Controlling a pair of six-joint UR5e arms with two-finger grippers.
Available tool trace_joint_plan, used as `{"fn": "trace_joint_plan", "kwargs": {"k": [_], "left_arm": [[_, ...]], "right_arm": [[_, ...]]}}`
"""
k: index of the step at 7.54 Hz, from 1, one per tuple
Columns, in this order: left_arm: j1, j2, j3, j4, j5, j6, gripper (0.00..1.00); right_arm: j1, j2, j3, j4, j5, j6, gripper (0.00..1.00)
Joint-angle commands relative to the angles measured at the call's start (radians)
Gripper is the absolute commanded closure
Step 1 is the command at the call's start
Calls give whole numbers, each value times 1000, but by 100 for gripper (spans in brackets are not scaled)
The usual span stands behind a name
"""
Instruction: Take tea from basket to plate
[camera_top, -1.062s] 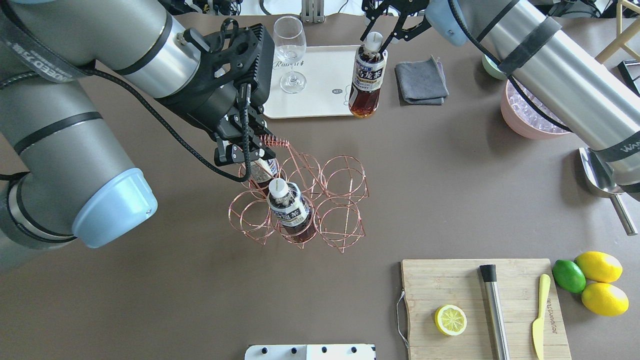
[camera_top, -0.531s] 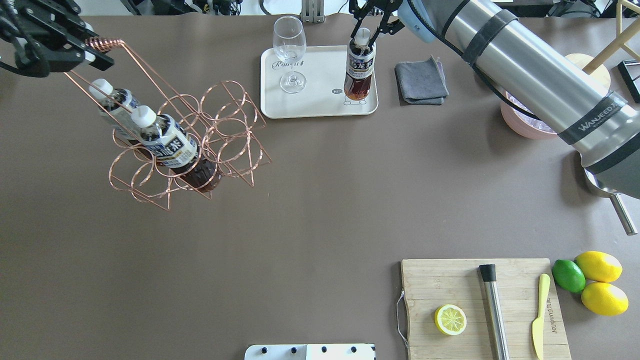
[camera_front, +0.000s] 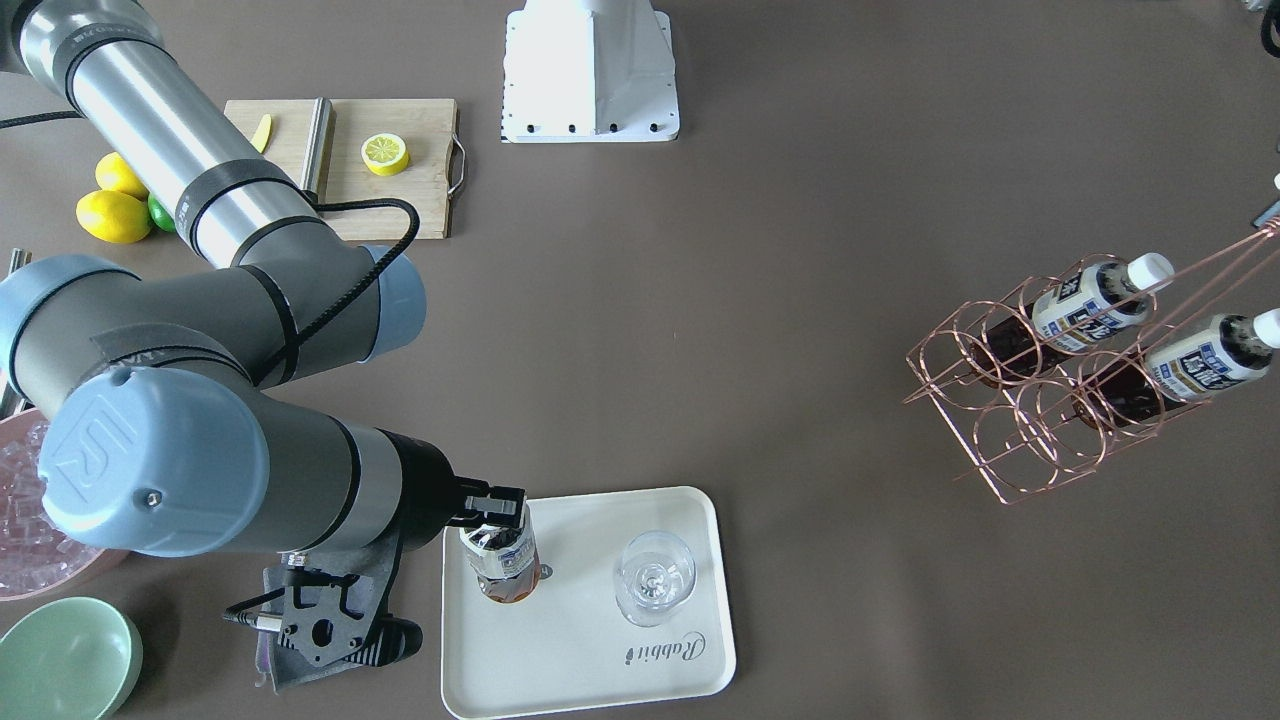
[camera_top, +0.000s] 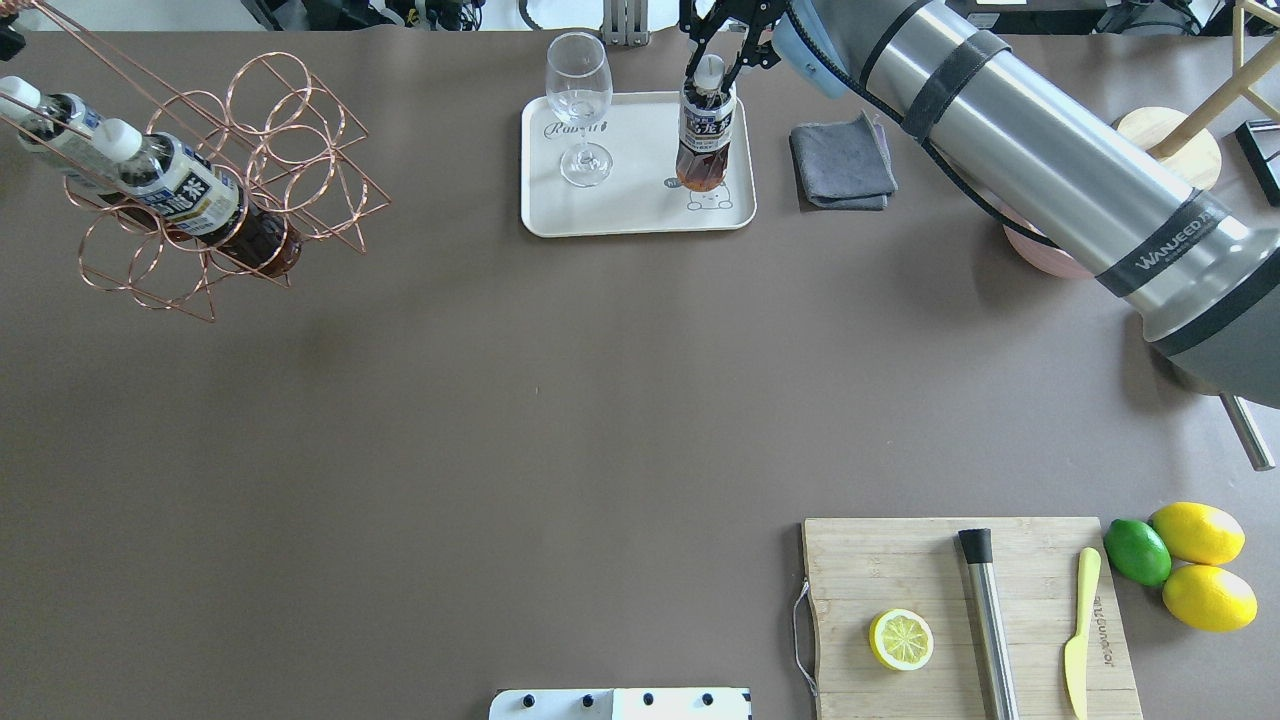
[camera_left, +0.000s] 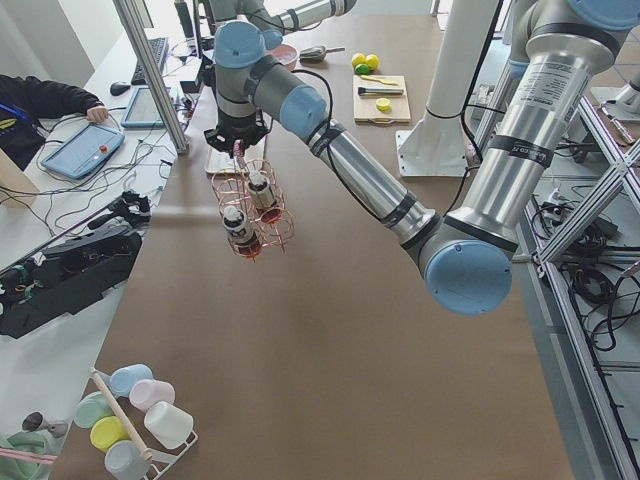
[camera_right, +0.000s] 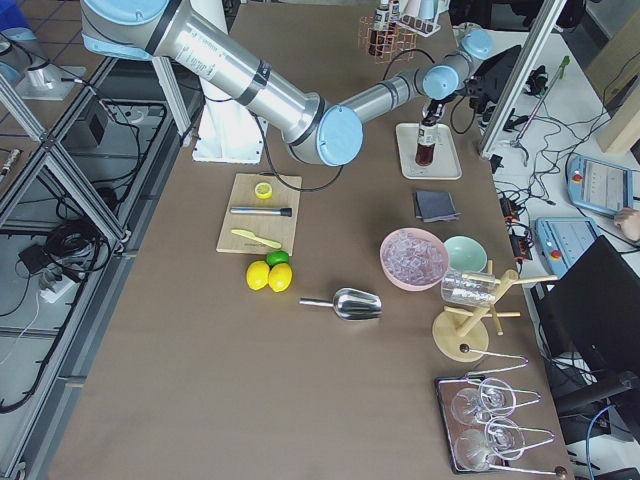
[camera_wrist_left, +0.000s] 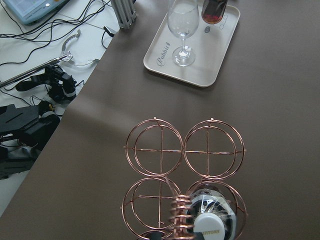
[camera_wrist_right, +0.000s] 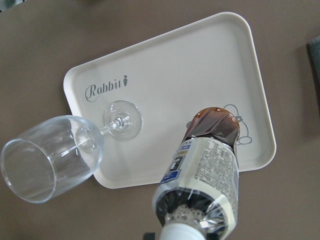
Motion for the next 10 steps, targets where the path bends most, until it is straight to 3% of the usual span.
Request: {"fn": "trace_joint_plan", "kwargs": {"k": [1, 2, 4, 5, 6, 10], "left_arm": [[-86, -12, 206, -56, 70, 251, 100], [-86, -40, 272, -119, 125, 314, 100], [-71, -115, 373, -147, 150, 432, 100], [-39, -161, 418, -179, 177, 466, 100], [-7, -204, 471, -219, 184, 489, 100], [56, -295, 599, -264, 244, 502, 100]], "right_arm": [[-4, 2, -15, 36, -39, -10, 100], [-5, 2, -18, 37, -40, -10, 100], [-10, 2, -20, 39, -42, -10, 72], [-11, 2, -20, 37, -43, -10, 48], [-11, 2, -20, 37, -42, -10, 34], [4, -15, 18, 27, -31, -10, 25]]}}
